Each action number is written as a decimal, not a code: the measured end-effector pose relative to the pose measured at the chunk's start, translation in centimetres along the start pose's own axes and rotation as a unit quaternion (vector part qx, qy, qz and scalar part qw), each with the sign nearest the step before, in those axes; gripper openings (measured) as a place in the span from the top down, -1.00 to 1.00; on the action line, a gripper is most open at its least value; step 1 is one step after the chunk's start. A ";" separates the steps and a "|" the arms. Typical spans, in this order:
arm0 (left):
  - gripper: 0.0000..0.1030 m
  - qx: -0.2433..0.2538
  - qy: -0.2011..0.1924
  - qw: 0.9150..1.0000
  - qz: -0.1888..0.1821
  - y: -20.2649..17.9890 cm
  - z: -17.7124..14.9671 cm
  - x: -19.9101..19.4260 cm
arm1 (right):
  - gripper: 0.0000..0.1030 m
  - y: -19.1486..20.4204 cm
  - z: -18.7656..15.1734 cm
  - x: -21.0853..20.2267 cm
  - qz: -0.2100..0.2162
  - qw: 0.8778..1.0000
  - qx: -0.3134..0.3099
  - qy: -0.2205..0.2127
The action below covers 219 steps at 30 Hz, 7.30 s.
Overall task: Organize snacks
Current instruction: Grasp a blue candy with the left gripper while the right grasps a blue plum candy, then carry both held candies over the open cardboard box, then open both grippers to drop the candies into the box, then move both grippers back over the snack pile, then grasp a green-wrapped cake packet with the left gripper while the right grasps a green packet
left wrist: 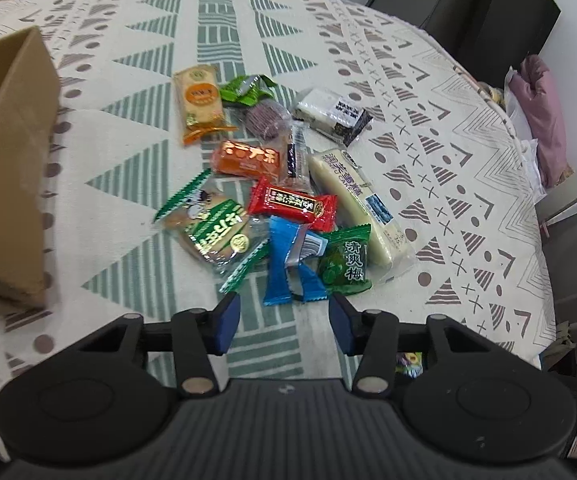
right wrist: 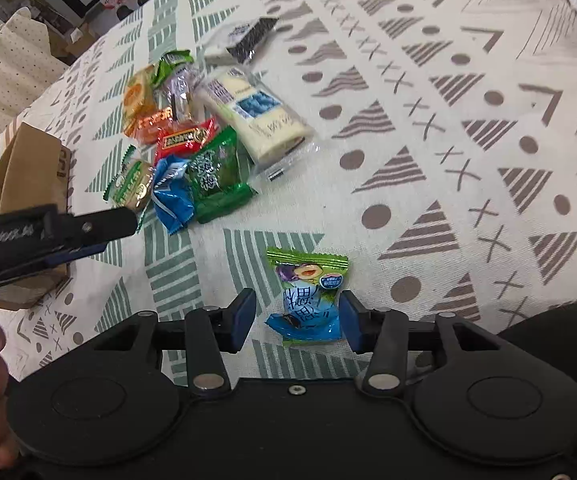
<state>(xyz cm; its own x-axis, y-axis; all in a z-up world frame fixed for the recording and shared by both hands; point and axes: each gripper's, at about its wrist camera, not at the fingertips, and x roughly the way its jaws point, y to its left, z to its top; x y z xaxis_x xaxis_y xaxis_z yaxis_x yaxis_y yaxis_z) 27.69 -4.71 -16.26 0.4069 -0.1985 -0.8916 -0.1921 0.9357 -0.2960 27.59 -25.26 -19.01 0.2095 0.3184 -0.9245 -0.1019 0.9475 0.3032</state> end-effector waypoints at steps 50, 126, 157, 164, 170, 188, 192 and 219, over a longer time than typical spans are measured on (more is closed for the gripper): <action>0.68 -0.029 -0.093 0.995 -0.017 3.8 1.5 -7.9 | 0.45 8.8 1.7 -6.2 0.067 0.989 -0.043 -0.127; -0.62 -0.147 -0.085 0.982 0.081 17.3 2.3 -14.7 | -0.65 19.0 2.3 -4.6 0.108 0.981 -0.097 -0.128; -0.64 -0.065 -0.072 0.993 0.070 5.5 2.4 -10.6 | -0.64 6.3 2.7 -4.8 0.110 0.985 -0.008 -0.129; -0.64 -0.049 -0.077 0.994 0.067 4.0 3.0 -9.3 | -0.41 4.6 3.1 -3.4 0.113 0.987 0.009 -0.115; -0.62 -0.046 -0.062 0.995 0.060 3.6 3.3 -7.3 | -0.23 3.8 3.8 -1.7 0.112 0.989 0.015 -0.099; -0.50 -0.071 -0.021 0.994 0.083 3.6 5.6 0.7 | 0.01 3.0 6.0 3.1 0.094 0.994 0.008 -0.053; -0.50 -0.074 -0.011 0.993 0.092 3.5 6.0 2.4 | 0.03 2.6 6.2 4.0 0.092 0.995 0.011 -0.040; 0.08 -0.079 0.004 0.989 0.122 4.8 3.7 4.0 | 0.43 4.0 5.9 4.6 0.102 0.994 0.003 -0.047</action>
<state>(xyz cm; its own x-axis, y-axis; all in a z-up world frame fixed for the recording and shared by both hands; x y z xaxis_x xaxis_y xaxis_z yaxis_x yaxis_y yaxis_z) 31.69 0.04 -20.03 0.3249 0.0244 -0.9454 -0.4213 0.8987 -0.1216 33.84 -19.85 -20.72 0.2742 0.5056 -0.8180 -0.1466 0.8627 0.4841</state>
